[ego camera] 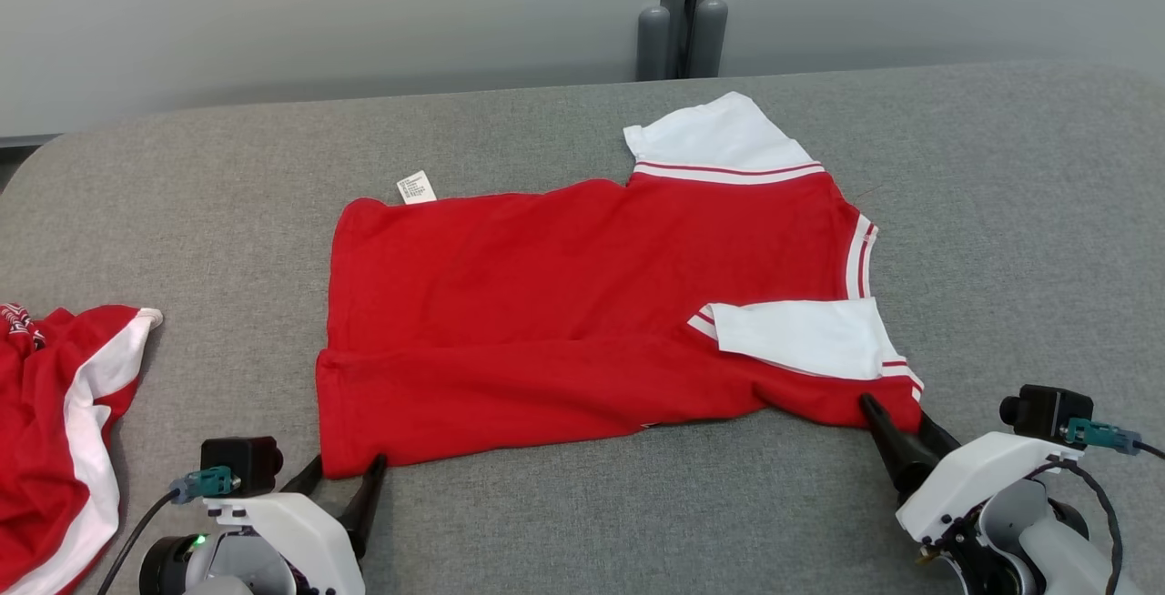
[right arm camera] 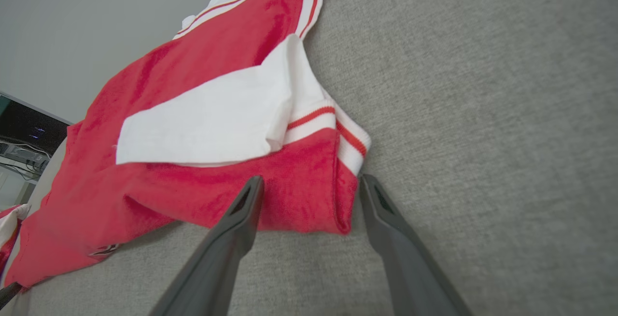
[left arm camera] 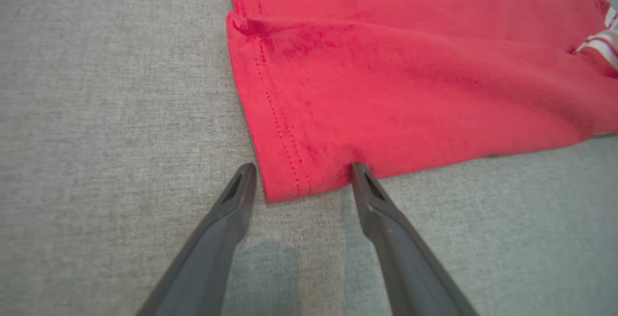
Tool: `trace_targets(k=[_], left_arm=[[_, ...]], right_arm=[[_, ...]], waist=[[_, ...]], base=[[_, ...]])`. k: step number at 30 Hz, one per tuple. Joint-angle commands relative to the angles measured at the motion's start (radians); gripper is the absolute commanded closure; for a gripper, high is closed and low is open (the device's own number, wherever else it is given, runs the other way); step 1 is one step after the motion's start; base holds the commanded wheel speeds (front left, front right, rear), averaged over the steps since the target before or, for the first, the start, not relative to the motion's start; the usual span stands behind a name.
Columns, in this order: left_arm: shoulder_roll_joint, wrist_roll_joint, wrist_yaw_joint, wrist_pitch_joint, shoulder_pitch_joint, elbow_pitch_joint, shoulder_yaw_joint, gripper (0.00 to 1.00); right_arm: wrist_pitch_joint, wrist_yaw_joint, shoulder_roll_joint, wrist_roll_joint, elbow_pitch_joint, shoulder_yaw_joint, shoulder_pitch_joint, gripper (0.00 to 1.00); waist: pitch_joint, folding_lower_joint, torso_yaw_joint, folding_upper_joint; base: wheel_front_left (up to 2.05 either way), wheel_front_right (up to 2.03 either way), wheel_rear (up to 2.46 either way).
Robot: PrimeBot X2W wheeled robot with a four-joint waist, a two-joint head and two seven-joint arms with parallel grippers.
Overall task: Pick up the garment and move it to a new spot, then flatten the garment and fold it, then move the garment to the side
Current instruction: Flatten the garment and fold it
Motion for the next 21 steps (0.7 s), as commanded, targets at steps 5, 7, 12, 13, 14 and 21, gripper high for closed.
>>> trace_targets(k=[5,7,12,13,14,21], left_arm=[[-0.013,0.003,-0.022,-0.004,-0.031,0.034,-0.002,0.59],[-0.021,0.0,-0.033,0.001,-0.035,0.045,-0.006,1.0],[-0.022,-0.001,-0.051,-0.009,-0.039,0.063,-0.008,1.0],[-0.019,-0.001,-0.052,-0.012,-0.036,0.064,-0.008,1.0],[-0.015,-0.002,-0.052,-0.013,-0.03,0.065,-0.008,1.0],[0.044,-0.013,-0.039,0.009,0.038,0.012,-0.013,1.0]], right_arm=[[-0.018,0.0,-0.005,0.016,-0.002,0.021,-0.012,0.52],[-0.026,0.0,-0.008,0.021,-0.003,0.028,-0.016,0.87],[-0.057,0.0,-0.019,0.033,0.0,0.043,-0.021,1.0],[-0.063,0.0,-0.024,0.039,-0.001,0.045,-0.018,1.0],[-0.064,0.0,-0.029,0.044,-0.002,0.047,-0.013,1.0],[-0.008,0.0,-0.075,0.125,-0.074,0.072,0.051,1.0]], waist=[[0.004,0.0,-0.001,-0.0001],[0.001,0.0,-0.001,-0.0001],[-0.018,0.0,0.002,-0.0001],[-0.025,0.0,0.003,-0.0001],[-0.032,0.0,0.004,-0.0001],[-0.087,0.0,0.003,-0.0001]], base=[[0.0,0.0,0.0],[0.0,0.0,0.0],[0.0,0.0,0.0],[0.0,0.0,0.0],[0.0,0.0,0.0],[0.0,0.0,0.0]])
